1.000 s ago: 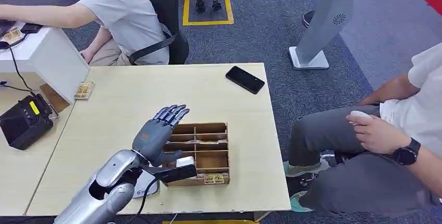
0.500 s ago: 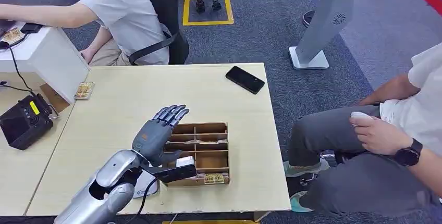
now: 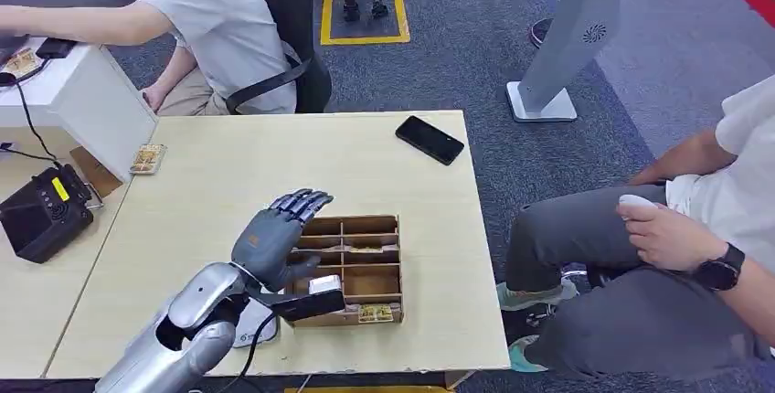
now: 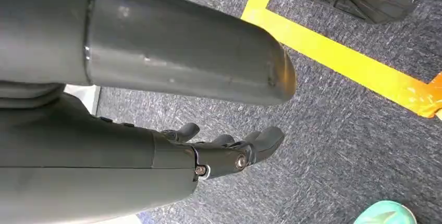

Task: Pass the card to the sensor for recognition and then transmit it.

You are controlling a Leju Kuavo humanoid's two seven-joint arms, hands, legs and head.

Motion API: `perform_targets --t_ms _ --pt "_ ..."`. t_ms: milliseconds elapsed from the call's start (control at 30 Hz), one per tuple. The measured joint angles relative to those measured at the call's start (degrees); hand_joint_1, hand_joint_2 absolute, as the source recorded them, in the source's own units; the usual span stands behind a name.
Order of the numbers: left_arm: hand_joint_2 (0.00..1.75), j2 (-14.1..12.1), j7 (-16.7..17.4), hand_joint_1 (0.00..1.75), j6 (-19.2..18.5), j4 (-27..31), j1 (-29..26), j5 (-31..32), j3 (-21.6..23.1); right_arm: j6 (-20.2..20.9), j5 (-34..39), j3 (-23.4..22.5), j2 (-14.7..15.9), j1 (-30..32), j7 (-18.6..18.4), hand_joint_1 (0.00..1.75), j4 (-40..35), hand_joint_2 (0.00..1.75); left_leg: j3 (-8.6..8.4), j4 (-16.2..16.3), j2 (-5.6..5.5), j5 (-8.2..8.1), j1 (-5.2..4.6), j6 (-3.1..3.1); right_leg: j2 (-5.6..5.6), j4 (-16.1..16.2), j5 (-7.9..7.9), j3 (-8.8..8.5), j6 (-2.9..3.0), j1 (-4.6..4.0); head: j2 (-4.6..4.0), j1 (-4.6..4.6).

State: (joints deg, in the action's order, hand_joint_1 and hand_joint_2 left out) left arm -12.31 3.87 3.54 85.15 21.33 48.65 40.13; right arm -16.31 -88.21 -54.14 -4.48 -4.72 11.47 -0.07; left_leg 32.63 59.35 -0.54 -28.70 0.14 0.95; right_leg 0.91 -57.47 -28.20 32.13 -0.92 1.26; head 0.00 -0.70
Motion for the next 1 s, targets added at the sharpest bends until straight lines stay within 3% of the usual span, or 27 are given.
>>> perform_targets --t_ms 67,233,567,1000 --pt "1.75 -0.04 0.0 1.75 0.0 0.0 0.02 0.11 0.0 0.02 0.0 0.0 0.0 0.0 0.0 0.0 0.0 0.0 0.0 0.0 0.0 0.0 0.0 0.0 0.0 0.0 0.0 0.0 0.0 0.0 0.0 0.0" --pt "1.75 -0.09 0.0 1.64 0.0 0.0 0.07 0.11 -0.02 0.02 -0.02 -0.09 0.0 -0.06 0.06 0.0 0.0 0.0 0.0 0.0 0.0 0.0 0.0 0.0 0.0 0.0 0.0 0.0 0.0 0.0 0.0 0.0" --pt "1.75 -0.41 -0.39 1.71 -0.07 0.0 0.09 -0.07 -0.02 0.37 0.0 -0.7 0.0 -0.37 0.94 0.0 0.0 0.0 0.0 0.0 0.0 0.0 0.0 0.0 0.0 0.0 0.0 0.0 0.0 0.0 0.0 0.0" --pt "1.75 -0.5 -0.48 1.66 -0.09 0.0 0.09 -0.07 -0.02 0.37 0.0 -1.05 0.0 -0.41 1.22 0.0 0.0 0.0 0.0 0.0 0.0 0.0 0.0 0.0 0.0 0.0 0.0 0.0 0.0 0.0 0.0 0.0"
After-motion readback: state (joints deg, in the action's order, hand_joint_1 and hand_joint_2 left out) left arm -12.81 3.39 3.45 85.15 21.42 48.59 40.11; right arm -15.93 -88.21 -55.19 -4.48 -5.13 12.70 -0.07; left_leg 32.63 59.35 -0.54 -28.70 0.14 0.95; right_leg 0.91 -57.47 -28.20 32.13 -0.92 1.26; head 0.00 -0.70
